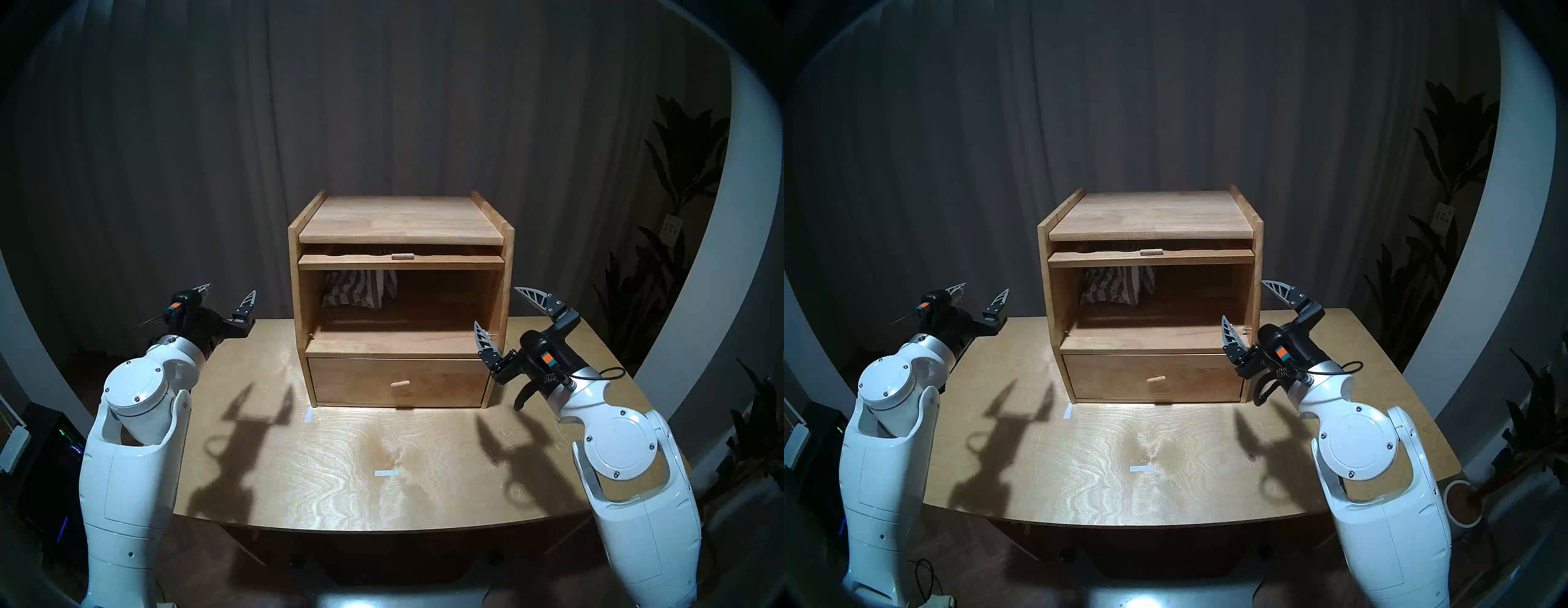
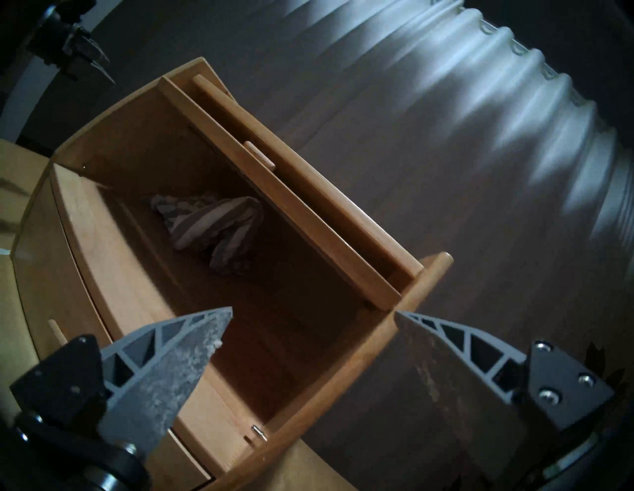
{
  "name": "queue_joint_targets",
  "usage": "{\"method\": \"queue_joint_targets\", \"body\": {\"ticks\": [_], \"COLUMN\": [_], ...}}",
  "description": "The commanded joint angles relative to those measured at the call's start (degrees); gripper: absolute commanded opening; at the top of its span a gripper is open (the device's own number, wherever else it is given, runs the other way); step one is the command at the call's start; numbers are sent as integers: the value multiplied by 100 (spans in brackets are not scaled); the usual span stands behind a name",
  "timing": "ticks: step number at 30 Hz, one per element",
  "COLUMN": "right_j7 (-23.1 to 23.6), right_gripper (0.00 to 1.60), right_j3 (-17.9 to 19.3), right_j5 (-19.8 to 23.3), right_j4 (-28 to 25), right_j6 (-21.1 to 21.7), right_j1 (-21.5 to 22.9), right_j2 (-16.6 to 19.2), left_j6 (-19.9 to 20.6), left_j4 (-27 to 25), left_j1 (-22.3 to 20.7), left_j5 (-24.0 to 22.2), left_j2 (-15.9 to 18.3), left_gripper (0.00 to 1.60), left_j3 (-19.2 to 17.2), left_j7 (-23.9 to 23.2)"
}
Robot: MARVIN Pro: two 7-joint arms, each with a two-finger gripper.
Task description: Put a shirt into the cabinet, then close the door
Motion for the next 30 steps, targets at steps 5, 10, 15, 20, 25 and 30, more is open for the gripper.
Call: {"method": "queue_joint_targets", "body": {"ticks": [5, 10, 15, 20, 25, 30], "right_j7": [537, 743, 825, 769, 554, 380], "right_gripper": [160, 160, 160, 160, 160, 160], "right_j3": [-397, -625, -890, -1178, -1472, -1838], "right_j5": [-528, -755, -930, -1059, -1182, -1380], "right_j4": [-54, -112, -72, -51, -57, -1], "right_j6": [283, 405, 638, 858, 1007, 1138], "right_j1": [876, 1144, 1468, 1752, 1898, 1861], "right_j2": [368, 369, 191, -72, -366, -534], "left_j6": [7, 26, 46, 56, 57, 53], "left_j4": [429, 764, 1176, 1582, 1938, 2245], "left_j1": [-657, -824, -1060, -1296, -1512, -1732], "left_j5": [-189, -267, -354, -435, -507, -581], "left_j2": [97, 157, 232, 307, 360, 390], "left_gripper": [160, 160, 160, 160, 160, 160], "left_j3": [-188, -277, -359, -394, -378, -329], "left_j7": [13, 12, 5, -23, -58, -122]}}
